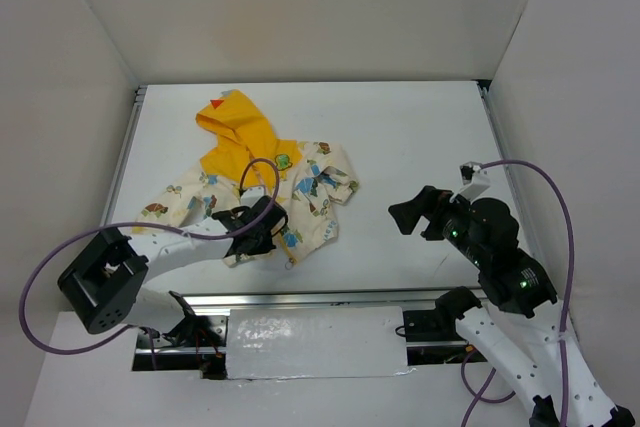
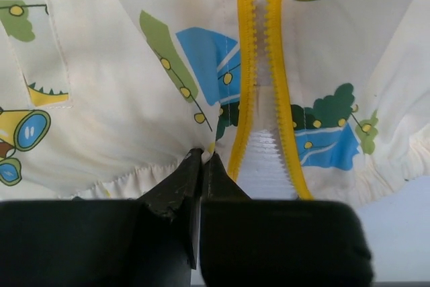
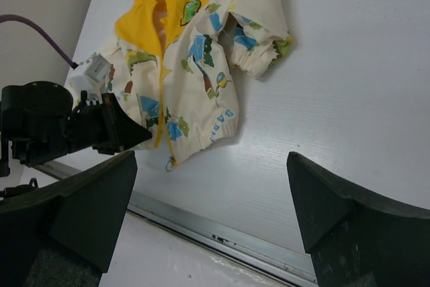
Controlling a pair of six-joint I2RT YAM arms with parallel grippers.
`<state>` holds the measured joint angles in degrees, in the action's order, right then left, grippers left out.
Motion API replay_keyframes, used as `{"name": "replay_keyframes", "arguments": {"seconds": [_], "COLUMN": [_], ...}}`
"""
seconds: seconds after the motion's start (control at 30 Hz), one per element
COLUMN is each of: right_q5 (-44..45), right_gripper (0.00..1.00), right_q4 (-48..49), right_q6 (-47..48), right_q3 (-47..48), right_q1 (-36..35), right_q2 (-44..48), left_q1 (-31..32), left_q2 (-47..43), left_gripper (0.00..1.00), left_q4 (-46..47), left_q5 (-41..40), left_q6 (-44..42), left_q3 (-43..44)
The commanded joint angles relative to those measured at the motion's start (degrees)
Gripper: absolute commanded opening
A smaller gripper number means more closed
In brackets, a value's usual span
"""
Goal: Zip up the jacket
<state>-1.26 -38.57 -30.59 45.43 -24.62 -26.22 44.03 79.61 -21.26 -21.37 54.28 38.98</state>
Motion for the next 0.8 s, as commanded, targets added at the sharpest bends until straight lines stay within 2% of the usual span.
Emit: {"name": "replay_keyframes", "arguments": {"seconds": [0.0,0.1,0.13,0.23,0.27,0.4,0.5,0.57,0.67,0.77], "right_q5": [-2.78,-11.90,-17.32,-25.17,-25.81,-21.26,-17.29,-20.16,-29.03,-29.77], "right_gripper": [1.00,1.00,1.00,1.00,1.00,0.98,0.83,0.77,0.75,0.73], "right_q4": [3.92,11.56,13.85,23.51,27.63,32.67,34.25,41.33,54.06,60.70], "right_q6": [0.53,-0.69,-2.27,-6.04,-6.76,-7.38,-5.72,-5.53,-8.60,-11.06], "right_q3": [-0.25,-3.50,-5.42,-8.42,-8.86,-8.00,-5.36,-5.52,-5.71,-3.34], "right_q1": [-0.60,-0.51,-0.43,-1.13,-2.70,-9.11,-15.60,-17.99,-18.71,-18.88], "right_q2": [-1.03,-2.87,-5.14,-12.15,-14.10,-25.77,-34.03,-38.10,-47.24,-57.07], "left_q1": [0.09,0.09,0.00,-0.96,-1.31,-2.54,-3.42,-3.60,-3.95,-4.22], "left_q2": [-5.14,-12.79,-14.73,-22.03,-24.57,-28.81,-31.44,-33.63,-36.37,-38.21], "left_gripper": [0.00,0.00,0.00,0.00,0.00,0.00,0.00,0.00,0.00,0.00], "left_q4": [-0.98,3.74,4.98,10.17,10.96,13.34,14.66,17.03,20.45,22.47], "left_q5": [0.09,1.76,2.03,3.78,4.40,7.38,8.70,10.64,13.10,14.77], "left_q6": [0.74,1.35,2.05,2.84,3.11,3.99,4.52,4.69,5.04,4.61], "left_q3": [-0.92,-2.85,-3.55,-6.81,-7.94,-10.50,-12.70,-14.72,-17.27,-18.50]}}
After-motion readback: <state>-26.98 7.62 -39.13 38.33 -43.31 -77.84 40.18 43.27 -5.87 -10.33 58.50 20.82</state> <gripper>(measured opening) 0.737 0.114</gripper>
